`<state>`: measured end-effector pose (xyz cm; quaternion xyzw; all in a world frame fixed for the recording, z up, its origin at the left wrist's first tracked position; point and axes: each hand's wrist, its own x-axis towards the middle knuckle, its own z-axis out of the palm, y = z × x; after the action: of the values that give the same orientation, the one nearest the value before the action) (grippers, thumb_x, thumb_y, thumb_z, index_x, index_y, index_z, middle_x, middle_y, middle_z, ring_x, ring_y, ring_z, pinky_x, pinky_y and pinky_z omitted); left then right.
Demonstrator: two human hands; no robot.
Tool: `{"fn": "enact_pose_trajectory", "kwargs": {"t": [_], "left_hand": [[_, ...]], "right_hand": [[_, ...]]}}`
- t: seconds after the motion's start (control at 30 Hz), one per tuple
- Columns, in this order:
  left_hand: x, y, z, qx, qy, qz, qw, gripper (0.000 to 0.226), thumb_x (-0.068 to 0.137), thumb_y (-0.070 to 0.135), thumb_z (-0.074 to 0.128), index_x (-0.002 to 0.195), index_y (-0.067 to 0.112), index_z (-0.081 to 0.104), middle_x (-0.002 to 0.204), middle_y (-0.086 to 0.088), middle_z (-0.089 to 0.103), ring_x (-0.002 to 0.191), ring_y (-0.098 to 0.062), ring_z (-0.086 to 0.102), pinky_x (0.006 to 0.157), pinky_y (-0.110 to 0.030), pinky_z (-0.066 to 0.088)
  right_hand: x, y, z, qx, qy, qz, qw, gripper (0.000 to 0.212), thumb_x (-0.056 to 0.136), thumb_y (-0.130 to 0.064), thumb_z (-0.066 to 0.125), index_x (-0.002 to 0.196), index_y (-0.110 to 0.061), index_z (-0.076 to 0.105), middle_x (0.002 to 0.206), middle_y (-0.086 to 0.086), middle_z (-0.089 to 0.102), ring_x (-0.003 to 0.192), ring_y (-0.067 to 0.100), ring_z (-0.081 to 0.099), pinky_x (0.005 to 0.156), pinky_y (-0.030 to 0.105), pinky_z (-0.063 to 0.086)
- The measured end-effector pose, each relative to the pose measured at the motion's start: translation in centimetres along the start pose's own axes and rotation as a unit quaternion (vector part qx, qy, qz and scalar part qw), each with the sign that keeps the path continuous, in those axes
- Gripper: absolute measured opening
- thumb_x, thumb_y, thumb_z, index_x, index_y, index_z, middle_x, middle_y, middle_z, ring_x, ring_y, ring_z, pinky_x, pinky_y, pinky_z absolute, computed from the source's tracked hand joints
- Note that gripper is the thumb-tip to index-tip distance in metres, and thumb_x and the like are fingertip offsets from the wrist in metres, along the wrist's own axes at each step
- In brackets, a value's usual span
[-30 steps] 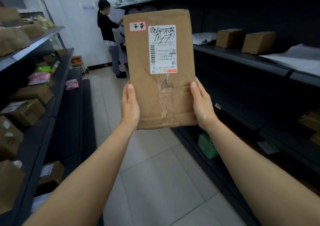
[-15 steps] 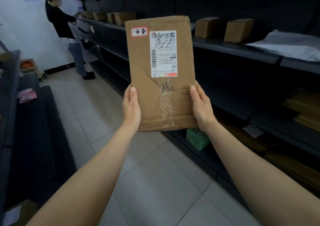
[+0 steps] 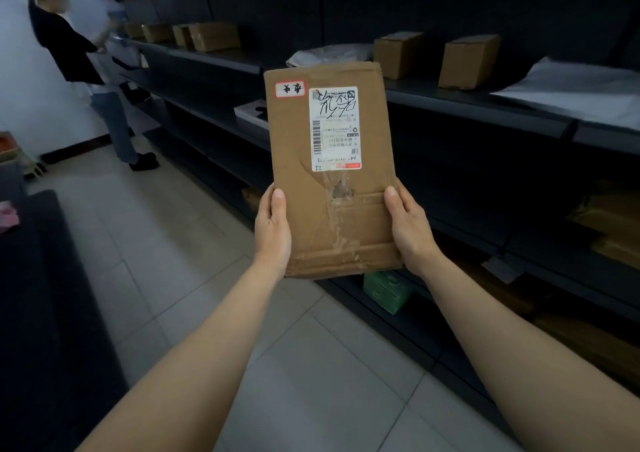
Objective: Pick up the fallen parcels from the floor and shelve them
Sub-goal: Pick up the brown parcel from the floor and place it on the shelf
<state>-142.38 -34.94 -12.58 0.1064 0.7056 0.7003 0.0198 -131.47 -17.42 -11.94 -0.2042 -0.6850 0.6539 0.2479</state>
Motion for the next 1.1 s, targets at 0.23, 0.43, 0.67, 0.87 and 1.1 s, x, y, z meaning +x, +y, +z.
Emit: {"fn": "enact_pose_trajectory", "kwargs": {"t": [0.23, 0.43, 0.67, 0.87, 1.1], "left_hand": [[5.3, -2.8, -0.8, -0.003, -0.066, -0.039, 0.997, 0.048, 0.102, 0.046, 0.035, 0.144, 0.023, 0.042, 0.124, 0.011, 0.052, 0.105, 0.000, 0.054, 0.080, -0.012, 0.041], [9.7, -5.2, -2.7, 0.008, -0.103, -0.064, 0.993, 0.047, 0.103, 0.042, 0.037, 0.144, 0.019, 0.043, 0.106, 0.025, 0.052, 0.086, 0.017, 0.049, 0.058, 0.006, 0.038], [12.3, -8.2, -2.6, 0.012, -0.162, -0.099, 0.982, 0.047, 0.102, 0.044, 0.036, 0.142, 0.021, 0.045, 0.127, 0.009, 0.053, 0.112, -0.009, 0.050, 0.086, -0.017, 0.038], [13.4, -9.9, 1.2, 0.028, -0.198, -0.126, 0.972, 0.046, 0.102, 0.046, 0.037, 0.142, 0.024, 0.045, 0.113, 0.017, 0.055, 0.092, 0.008, 0.052, 0.068, -0.006, 0.036], [15.9, -10.6, 7.3, 0.046, -0.222, -0.145, 0.963, 0.050, 0.101, 0.049, 0.035, 0.143, 0.024, 0.045, 0.131, 0.002, 0.055, 0.113, -0.016, 0.052, 0.092, -0.030, 0.040]], "right_hand": [[2.0, 2.1, 3.0, -0.028, 0.063, 0.031, 0.997, 0.053, 0.100, -0.047, 0.041, 0.150, -0.030, 0.038, 0.144, -0.003, 0.052, 0.127, 0.016, 0.051, 0.103, 0.032, 0.041], [3.3, 3.8, 7.3, -0.026, 0.109, 0.055, 0.992, 0.050, 0.101, -0.043, 0.041, 0.149, -0.027, 0.040, 0.140, -0.004, 0.054, 0.125, 0.015, 0.052, 0.102, 0.031, 0.043], [3.4, 6.3, 9.1, -0.013, 0.164, 0.098, 0.981, 0.049, 0.102, -0.041, 0.042, 0.149, -0.027, 0.039, 0.146, -0.002, 0.052, 0.130, 0.017, 0.050, 0.112, 0.040, 0.039], [4.9, 7.6, 6.9, -0.025, 0.200, 0.117, 0.972, 0.045, 0.101, -0.044, 0.041, 0.146, -0.037, 0.041, 0.126, -0.011, 0.058, 0.107, 0.003, 0.055, 0.092, 0.027, 0.046], [9.1, 9.1, 3.0, -0.006, 0.221, 0.155, 0.963, 0.053, 0.099, -0.047, 0.042, 0.150, -0.032, 0.037, 0.140, -0.001, 0.054, 0.123, 0.020, 0.053, 0.107, 0.043, 0.042]]}}
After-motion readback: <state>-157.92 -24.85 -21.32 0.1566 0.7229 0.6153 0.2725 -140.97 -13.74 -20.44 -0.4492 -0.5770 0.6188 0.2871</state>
